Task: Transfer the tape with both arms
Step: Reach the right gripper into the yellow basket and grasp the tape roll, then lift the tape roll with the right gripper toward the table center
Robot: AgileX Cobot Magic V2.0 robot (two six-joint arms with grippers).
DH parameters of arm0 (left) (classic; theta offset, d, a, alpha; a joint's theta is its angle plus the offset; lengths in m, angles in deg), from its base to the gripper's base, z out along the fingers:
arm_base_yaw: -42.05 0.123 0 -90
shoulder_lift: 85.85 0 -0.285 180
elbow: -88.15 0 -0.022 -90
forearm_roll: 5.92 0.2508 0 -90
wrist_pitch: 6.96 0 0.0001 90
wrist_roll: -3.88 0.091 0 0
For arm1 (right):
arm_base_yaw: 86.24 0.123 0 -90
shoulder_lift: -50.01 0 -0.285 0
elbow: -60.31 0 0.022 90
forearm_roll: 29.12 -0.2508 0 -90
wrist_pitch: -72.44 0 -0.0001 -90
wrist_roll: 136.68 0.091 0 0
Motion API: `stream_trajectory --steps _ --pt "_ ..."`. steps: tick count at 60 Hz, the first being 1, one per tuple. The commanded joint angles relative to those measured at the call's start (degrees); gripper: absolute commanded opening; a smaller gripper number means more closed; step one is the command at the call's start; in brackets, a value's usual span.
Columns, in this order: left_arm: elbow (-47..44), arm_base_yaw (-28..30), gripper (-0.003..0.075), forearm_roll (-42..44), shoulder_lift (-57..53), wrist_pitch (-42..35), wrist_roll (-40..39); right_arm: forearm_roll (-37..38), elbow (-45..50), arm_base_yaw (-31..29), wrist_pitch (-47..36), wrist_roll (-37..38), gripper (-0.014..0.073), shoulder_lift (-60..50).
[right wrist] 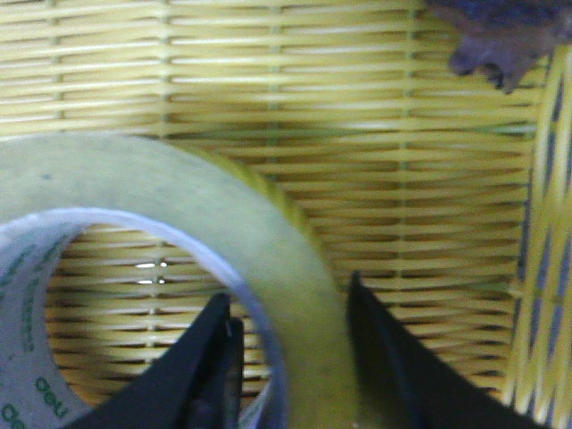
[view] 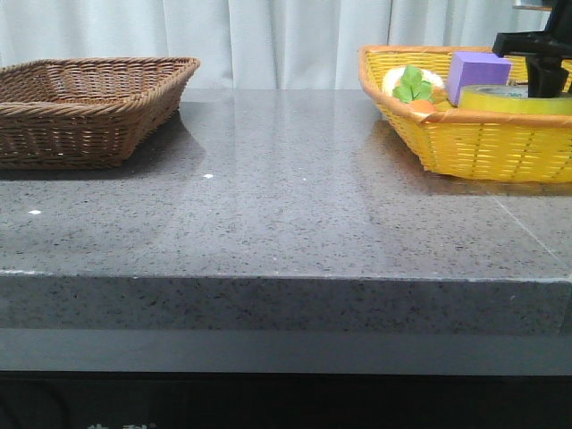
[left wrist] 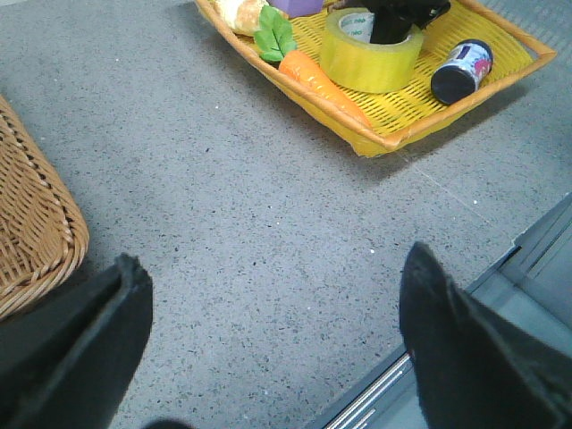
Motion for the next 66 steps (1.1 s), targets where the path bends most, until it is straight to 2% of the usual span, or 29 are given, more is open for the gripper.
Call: stream_trajectory --steps 1,26,38,56,66 --pt "2.1 -0.5 0.0563 -0.2 -0.3 -4.2 0.0 -1.0 -3.4 -0.3 0.6 -1.1 0.0166 -3.8" --pt "2.1 -0.5 0.0563 -0.2 -0.3 -4.2 0.0 -2.7 -12.4 1.7 7.2 -1.1 0.0164 -9.3" --pt "2.1 -0.5 0.0563 -0.2 -0.3 -4.2 0.0 -2.9 -12.8 8.6 5.8 -1.6 0.0164 -12.4" --pt "2.1 -0.5 0.0563 -0.2 -0.3 -4.2 0.0 -2.6 -12.8 22.9 3.9 -2.3 0.0164 -11.7" --pt "2.1 -0.5 0.0564 -0.2 -0.3 -4.2 0.0 -1.0 -12.8 28.7 2.7 -2.5 0.0164 -9.9"
